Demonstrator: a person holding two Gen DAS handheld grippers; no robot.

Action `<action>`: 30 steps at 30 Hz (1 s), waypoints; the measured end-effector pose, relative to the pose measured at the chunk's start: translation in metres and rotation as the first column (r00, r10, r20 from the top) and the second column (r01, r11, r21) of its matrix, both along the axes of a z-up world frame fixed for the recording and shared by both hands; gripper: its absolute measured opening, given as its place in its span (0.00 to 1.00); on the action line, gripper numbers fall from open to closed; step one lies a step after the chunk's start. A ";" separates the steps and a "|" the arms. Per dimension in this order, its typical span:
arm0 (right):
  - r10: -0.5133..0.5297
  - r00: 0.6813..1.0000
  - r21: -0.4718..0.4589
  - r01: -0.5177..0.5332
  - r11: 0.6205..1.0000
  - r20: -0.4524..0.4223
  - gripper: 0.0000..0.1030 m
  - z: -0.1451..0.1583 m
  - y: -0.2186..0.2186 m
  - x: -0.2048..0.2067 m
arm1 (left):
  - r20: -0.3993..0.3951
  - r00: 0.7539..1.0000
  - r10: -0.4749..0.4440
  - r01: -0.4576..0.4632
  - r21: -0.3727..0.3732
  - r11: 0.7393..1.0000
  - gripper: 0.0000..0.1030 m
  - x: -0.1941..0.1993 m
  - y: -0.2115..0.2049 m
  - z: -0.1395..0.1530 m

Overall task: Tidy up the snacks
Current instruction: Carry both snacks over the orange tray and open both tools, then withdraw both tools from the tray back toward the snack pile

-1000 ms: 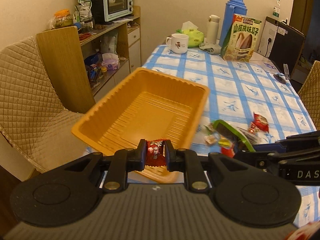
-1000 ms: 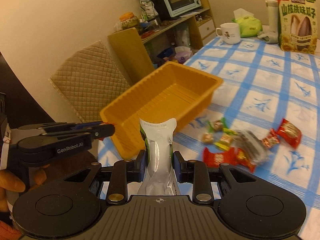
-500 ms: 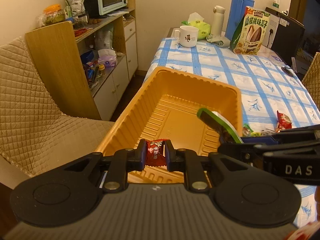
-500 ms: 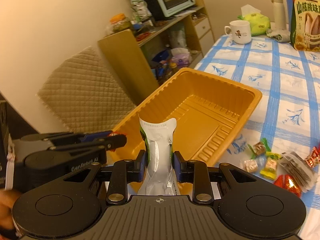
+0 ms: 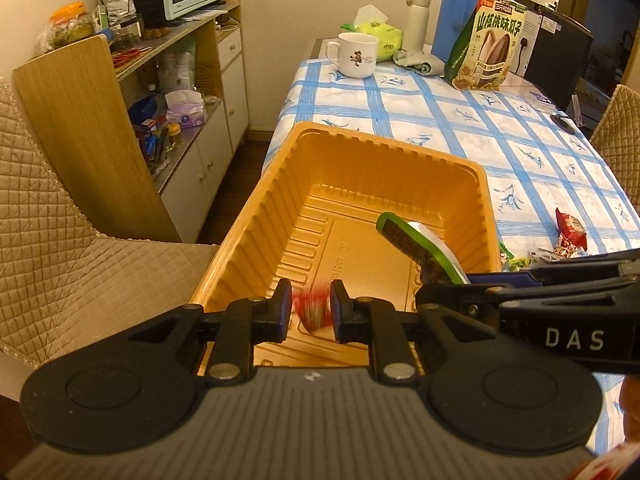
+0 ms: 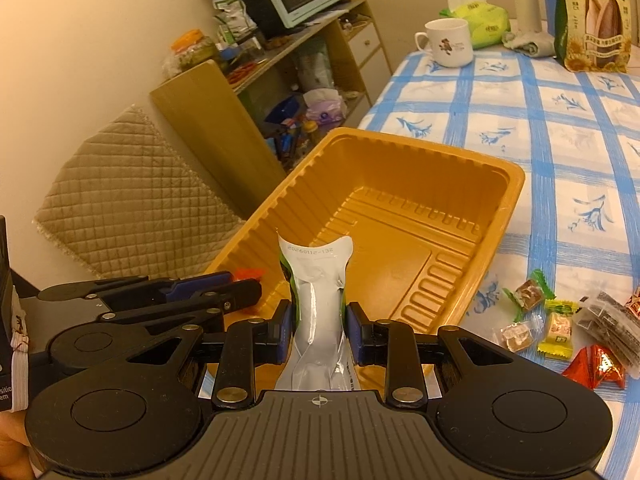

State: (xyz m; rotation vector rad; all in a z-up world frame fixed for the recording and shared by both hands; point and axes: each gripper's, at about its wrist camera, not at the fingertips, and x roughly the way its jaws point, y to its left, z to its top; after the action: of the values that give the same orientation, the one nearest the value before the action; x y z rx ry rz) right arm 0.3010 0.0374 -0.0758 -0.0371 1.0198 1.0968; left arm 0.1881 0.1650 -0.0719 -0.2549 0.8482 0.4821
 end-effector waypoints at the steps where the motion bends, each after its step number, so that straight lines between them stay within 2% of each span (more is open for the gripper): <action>1: -0.005 1.000 -0.003 0.005 1.000 0.001 0.28 0.000 0.000 0.000 | -0.001 1.000 -0.003 0.003 -0.003 1.000 0.24 0.000 0.001 0.000; 2: -0.009 1.000 -0.005 0.009 1.000 0.002 0.28 -0.001 0.000 0.000 | -0.003 1.000 -0.004 0.004 -0.004 1.000 0.30 0.000 0.001 -0.001; 6: -0.027 1.000 -0.010 0.027 1.000 0.000 0.28 -0.001 0.000 0.001 | 0.003 1.000 -0.006 0.006 -0.012 1.000 0.35 -0.004 0.003 0.001; 8: -0.031 1.000 -0.012 0.031 0.999 0.000 0.28 -0.001 0.001 0.001 | 0.004 1.000 -0.007 0.007 -0.016 1.000 0.41 -0.007 0.004 0.002; 16: -0.050 0.999 -0.019 0.050 0.999 0.010 0.29 -0.004 0.005 -0.002 | 0.011 1.000 0.004 -0.004 -0.018 1.000 0.46 -0.017 0.005 0.006; 22: -0.081 0.996 0.011 0.081 0.997 0.022 0.30 -0.004 0.008 -0.004 | 0.013 1.000 0.011 -0.011 -0.017 1.000 0.53 -0.025 0.007 0.009; 23: -0.084 0.996 0.007 0.084 0.996 0.022 0.38 -0.004 0.008 -0.003 | 0.014 1.000 0.011 -0.011 -0.017 1.000 0.54 -0.025 0.007 0.009; 24: -0.090 0.996 0.010 0.089 0.996 0.021 0.52 -0.003 0.007 -0.003 | 0.015 1.000 0.012 -0.012 -0.017 1.000 0.54 -0.027 0.007 0.010; 25: -0.097 0.995 0.021 0.096 0.995 0.021 0.56 -0.002 0.005 -0.003 | 0.015 1.000 0.013 -0.013 -0.018 1.000 0.54 -0.028 0.007 0.010; 30: -0.098 0.995 0.004 0.098 0.995 0.030 0.57 0.001 -0.004 -0.003 | 0.017 1.000 0.017 -0.016 -0.026 1.000 0.59 -0.035 0.005 0.012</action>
State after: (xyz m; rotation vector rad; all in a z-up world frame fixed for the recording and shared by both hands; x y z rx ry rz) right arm 0.2984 0.0334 -0.0745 -0.0019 0.9828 1.0058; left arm 0.1534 0.1699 -0.0601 -0.2895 0.8364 0.4838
